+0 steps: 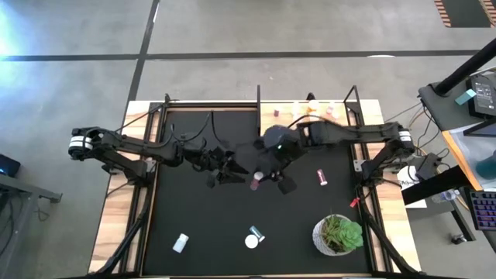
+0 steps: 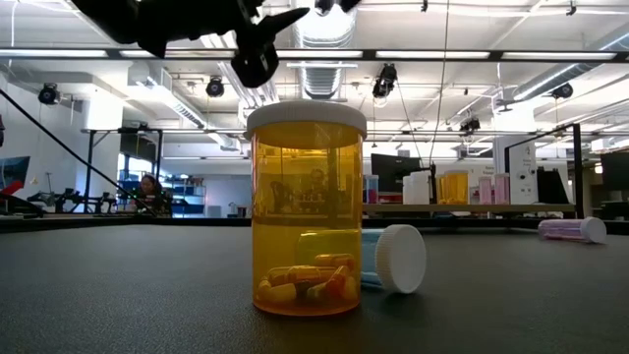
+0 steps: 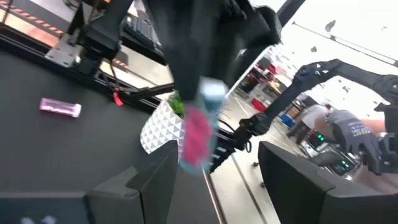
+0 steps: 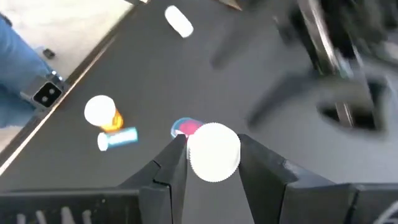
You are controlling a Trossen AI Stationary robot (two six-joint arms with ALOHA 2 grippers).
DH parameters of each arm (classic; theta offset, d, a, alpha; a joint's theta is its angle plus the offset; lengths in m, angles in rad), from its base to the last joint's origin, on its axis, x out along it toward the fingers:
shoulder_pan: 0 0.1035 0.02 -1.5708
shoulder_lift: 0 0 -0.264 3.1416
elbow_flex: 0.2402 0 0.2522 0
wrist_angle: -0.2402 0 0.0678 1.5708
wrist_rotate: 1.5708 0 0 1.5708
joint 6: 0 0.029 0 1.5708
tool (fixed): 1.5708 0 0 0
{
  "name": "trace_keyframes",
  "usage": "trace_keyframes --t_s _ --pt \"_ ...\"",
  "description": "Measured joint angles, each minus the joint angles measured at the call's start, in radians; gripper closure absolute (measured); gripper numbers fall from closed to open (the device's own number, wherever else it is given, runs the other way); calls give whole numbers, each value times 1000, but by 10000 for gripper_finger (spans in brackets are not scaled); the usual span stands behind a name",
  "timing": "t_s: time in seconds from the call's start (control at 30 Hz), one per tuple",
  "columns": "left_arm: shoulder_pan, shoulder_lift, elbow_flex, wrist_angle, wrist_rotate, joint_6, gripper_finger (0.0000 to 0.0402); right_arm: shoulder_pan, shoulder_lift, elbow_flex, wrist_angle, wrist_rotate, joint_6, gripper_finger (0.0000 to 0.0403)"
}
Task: Pick and place medicine bottles onto shelf by color
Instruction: Put the top blue pill bottle on the shelf aligned with the other blue pill bottle
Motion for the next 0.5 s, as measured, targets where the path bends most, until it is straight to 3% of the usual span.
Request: trace_keyframes --t_s 0.1,0.33,0.5 --pt "2 0 -1 -2 -29 0 194 -42 -27 -2 -98 25 35 288" --pt "4 0 1 3 -89 0 194 -170 -36 -65 -223 221 119 287" --pt "4 0 1 3 -106 0 194 -286 -36 -136 -222 241 166 285"
